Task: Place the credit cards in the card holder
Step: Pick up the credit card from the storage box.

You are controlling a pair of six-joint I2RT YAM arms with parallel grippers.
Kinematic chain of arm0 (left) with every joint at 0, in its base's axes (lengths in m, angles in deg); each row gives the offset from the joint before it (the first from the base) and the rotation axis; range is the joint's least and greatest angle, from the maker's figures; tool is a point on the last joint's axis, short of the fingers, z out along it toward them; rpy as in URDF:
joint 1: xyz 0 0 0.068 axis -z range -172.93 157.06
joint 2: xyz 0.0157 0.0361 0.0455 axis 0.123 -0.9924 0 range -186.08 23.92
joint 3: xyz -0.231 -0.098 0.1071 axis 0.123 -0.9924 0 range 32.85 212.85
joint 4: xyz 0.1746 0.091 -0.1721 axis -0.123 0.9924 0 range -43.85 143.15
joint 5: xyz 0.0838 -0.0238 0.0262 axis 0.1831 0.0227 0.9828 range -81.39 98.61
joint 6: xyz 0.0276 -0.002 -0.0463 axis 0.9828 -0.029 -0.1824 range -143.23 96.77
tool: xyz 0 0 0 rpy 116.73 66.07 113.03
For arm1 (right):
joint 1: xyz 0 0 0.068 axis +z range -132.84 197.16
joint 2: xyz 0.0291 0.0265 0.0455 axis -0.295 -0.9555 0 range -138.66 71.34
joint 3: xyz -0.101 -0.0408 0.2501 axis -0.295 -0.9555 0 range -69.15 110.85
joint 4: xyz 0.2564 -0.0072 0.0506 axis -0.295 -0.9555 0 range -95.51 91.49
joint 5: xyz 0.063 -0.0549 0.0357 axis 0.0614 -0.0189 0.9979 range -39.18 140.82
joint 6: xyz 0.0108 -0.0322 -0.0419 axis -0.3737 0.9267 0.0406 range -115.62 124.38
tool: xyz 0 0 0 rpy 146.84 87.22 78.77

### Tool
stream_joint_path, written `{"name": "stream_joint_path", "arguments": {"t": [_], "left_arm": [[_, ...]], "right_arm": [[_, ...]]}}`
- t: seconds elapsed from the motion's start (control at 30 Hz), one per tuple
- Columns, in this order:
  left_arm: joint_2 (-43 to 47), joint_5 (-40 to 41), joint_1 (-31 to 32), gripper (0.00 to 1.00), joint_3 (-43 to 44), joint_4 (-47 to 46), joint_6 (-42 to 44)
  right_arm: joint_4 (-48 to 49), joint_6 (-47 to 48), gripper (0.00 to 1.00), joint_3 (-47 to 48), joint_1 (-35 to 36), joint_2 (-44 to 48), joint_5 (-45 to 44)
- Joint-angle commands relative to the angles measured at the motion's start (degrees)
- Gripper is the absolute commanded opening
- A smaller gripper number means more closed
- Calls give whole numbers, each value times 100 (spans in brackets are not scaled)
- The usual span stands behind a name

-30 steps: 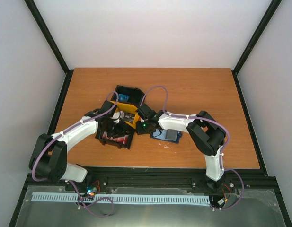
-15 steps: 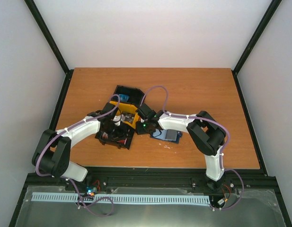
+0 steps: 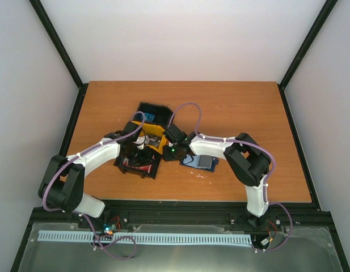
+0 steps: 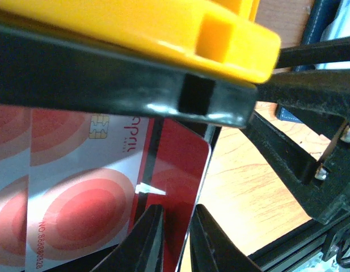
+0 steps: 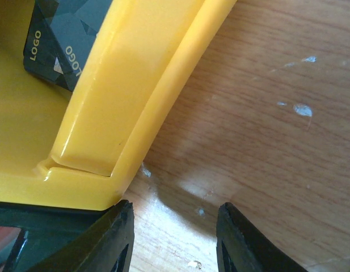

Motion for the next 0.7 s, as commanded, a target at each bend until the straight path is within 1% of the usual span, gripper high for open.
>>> {"name": "stream_joint_path", "arguments": {"t": [0.0, 0.07, 0.17, 0.67], "left_arm": [[14, -174, 20, 14, 193, 75, 284], [-5, -176, 20, 9, 202, 84, 298], [-13, -150, 20, 7, 253, 126, 331], [45, -12, 20, 8, 427, 518, 642]], "right_arm": [[-8, -6, 41, -9, 80, -20, 48], [-15, -7, 41, -13, 84, -23, 49], [-25, -3, 41, -23, 82, -19, 55], [-26, 15, 41, -31, 80, -13, 44]]}}
